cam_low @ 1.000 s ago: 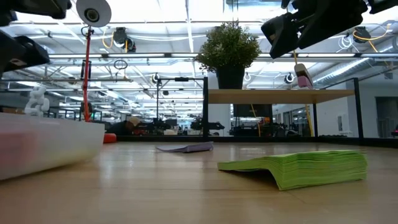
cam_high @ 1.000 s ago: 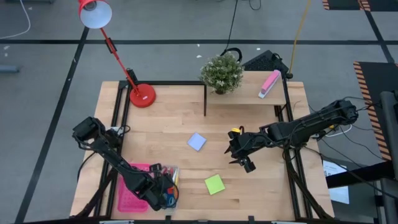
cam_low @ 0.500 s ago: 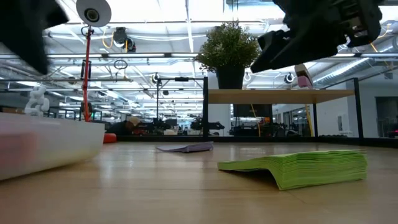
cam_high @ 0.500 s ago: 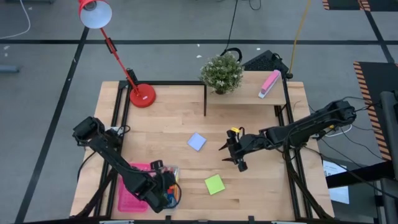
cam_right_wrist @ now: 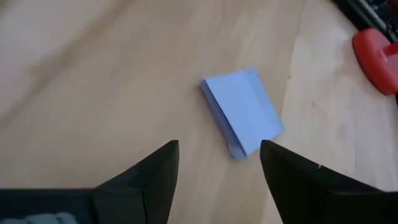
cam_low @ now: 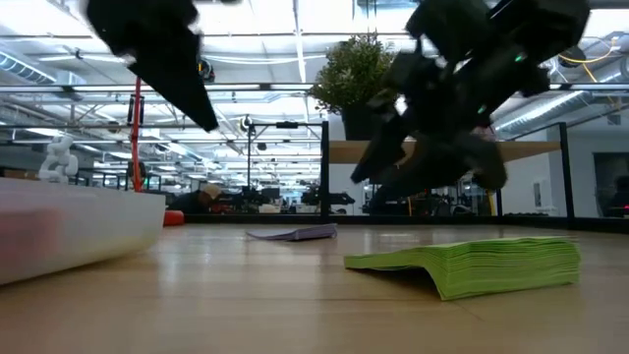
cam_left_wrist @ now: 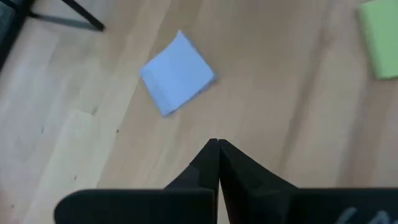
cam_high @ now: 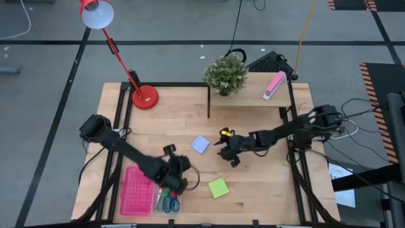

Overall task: Pack school essentials
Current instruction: Put the blue sticky notepad into the pink supply box

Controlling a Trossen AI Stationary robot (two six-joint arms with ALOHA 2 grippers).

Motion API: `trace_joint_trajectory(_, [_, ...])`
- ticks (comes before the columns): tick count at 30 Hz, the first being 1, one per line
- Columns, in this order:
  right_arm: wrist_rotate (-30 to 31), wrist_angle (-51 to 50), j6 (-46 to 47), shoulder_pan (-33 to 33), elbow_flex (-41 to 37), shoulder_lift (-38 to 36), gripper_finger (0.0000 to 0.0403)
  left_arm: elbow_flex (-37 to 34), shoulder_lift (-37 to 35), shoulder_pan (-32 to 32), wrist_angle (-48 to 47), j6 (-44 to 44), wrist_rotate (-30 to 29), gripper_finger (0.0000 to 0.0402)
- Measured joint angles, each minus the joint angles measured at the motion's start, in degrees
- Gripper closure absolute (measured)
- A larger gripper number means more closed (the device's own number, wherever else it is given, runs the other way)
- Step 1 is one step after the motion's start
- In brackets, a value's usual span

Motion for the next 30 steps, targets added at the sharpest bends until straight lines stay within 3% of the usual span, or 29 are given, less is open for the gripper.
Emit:
trace_joint_trajectory(10, [-3.98,4.58,-6.22,-7.22,3.52,9.02,0.0192,-0.15,0.37,13.71,7.59,21.54,9.70,0.0392])
trace_joint_trajectory(15, [-7.78,8.19,-6.13,-8.83,3.56,12.74,0.0193,-5.45,0.38,18.71,19.56,28.75,15.89,0.0392])
trace_joint_trajectory(24, [-9.12,13.18,-6.52,-9.08,3.52,14.76,0.0198,-15.85,0.39,24.00,35.01,30.26,24.10,0.0392])
trace_joint_trajectory(30, [-11.48,12.39,-7.33,-9.41,3.52,14.76,0.0258,-21.66,0.39,25.26,43.50,29.30,26.84,0.0392])
